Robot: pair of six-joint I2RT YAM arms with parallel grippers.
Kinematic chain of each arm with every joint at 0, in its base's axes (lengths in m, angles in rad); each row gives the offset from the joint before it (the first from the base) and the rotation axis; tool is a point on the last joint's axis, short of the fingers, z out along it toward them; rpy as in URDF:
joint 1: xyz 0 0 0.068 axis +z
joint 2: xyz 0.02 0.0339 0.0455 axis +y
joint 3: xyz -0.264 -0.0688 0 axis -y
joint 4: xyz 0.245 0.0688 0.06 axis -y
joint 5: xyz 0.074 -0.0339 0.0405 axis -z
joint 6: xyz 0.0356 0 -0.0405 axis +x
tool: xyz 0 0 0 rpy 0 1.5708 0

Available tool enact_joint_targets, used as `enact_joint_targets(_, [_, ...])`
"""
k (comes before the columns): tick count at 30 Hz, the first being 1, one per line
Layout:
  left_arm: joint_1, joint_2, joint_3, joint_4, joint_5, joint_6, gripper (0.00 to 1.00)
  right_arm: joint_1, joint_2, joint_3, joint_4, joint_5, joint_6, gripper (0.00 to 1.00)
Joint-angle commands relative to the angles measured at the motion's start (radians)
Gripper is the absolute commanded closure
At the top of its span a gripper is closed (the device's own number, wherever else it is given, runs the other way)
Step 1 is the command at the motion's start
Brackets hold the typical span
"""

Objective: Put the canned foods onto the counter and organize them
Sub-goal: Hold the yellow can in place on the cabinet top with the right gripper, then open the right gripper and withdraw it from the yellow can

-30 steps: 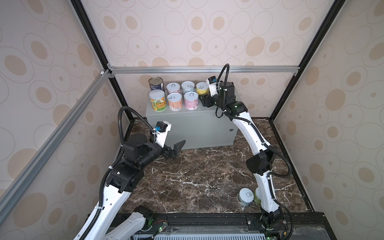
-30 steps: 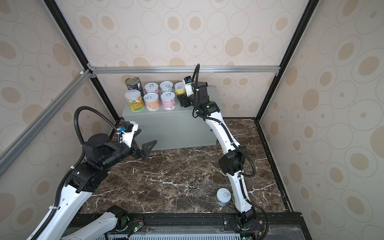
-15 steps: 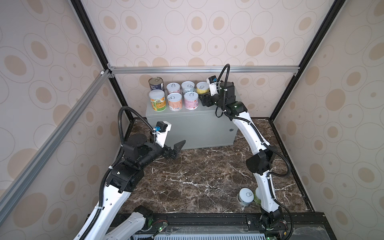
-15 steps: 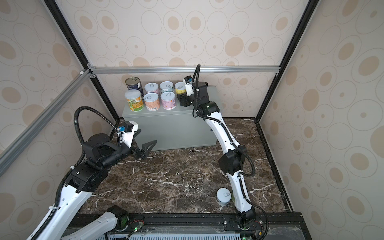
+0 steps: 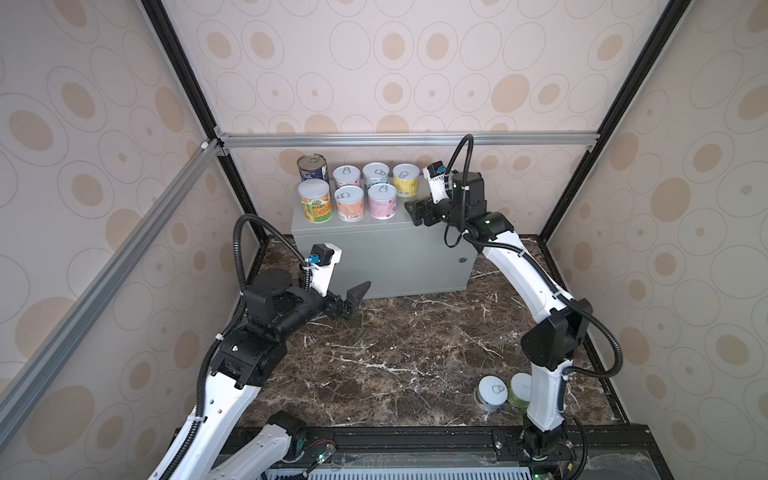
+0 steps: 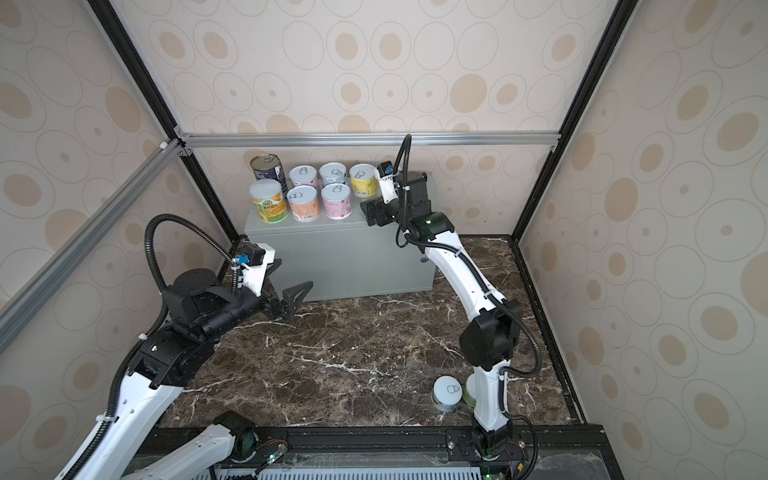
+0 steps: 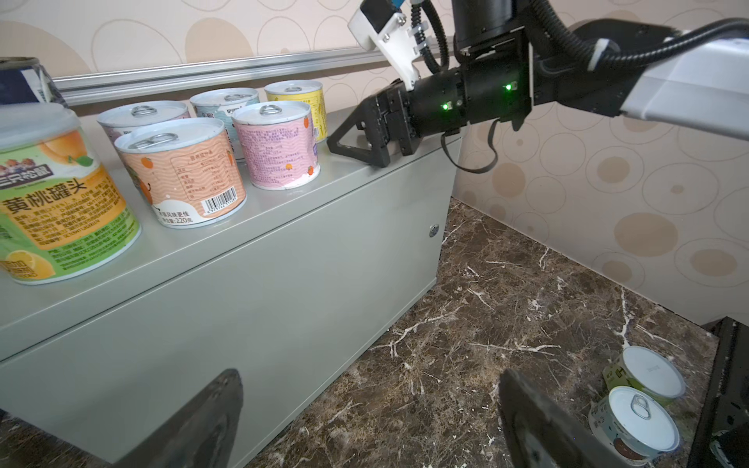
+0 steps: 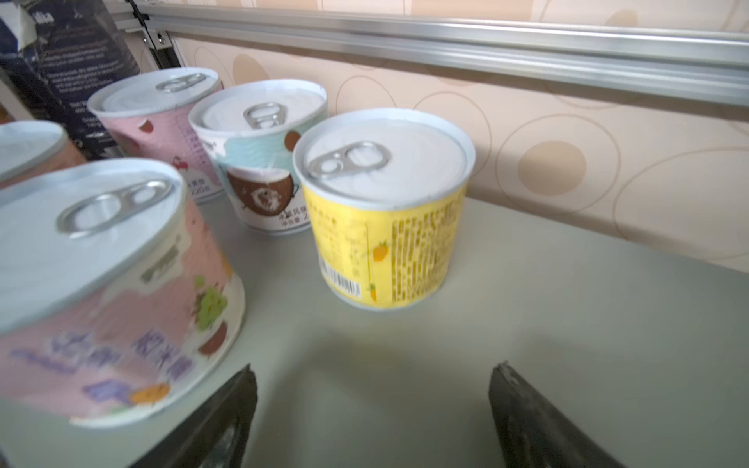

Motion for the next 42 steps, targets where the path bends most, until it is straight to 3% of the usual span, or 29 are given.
enact_joint_targets(1, [-0.003,-0.022,-0.002,0.011,0.019,0.01,0.02,-0.009,-0.109,-0.129,0.028,-0.02,-0.027,0.06])
enact_joint_targets(6, [-0.003,-0.028,-0.014,0.02,0.033,0.003,0.02,-0.009,-0.211,-0.275,0.084,-0.079,-0.043,0.06])
enact_joint_targets(11, [-0.003,-0.035,-0.021,0.027,0.039,-0.001,0.02,-0.007,-0.198,-0.26,0.077,-0.163,-0.045,0.07])
enact_joint_targets(17, [-0.002,-0.052,-0.027,0.015,0.024,0.006,0.02,0.008,-0.128,-0.166,0.055,-0.249,-0.049,0.07])
enact_joint_targets(33, [-0.002,-0.057,-0.023,-0.003,0.004,0.033,0.02,0.071,0.069,0.113,-0.047,-0.283,-0.089,0.05])
enact_joint_targets(42, [-0.004,-0.052,-0.02,-0.002,0.005,0.036,0.02,0.095,0.08,0.132,-0.058,-0.3,-0.123,0.05])
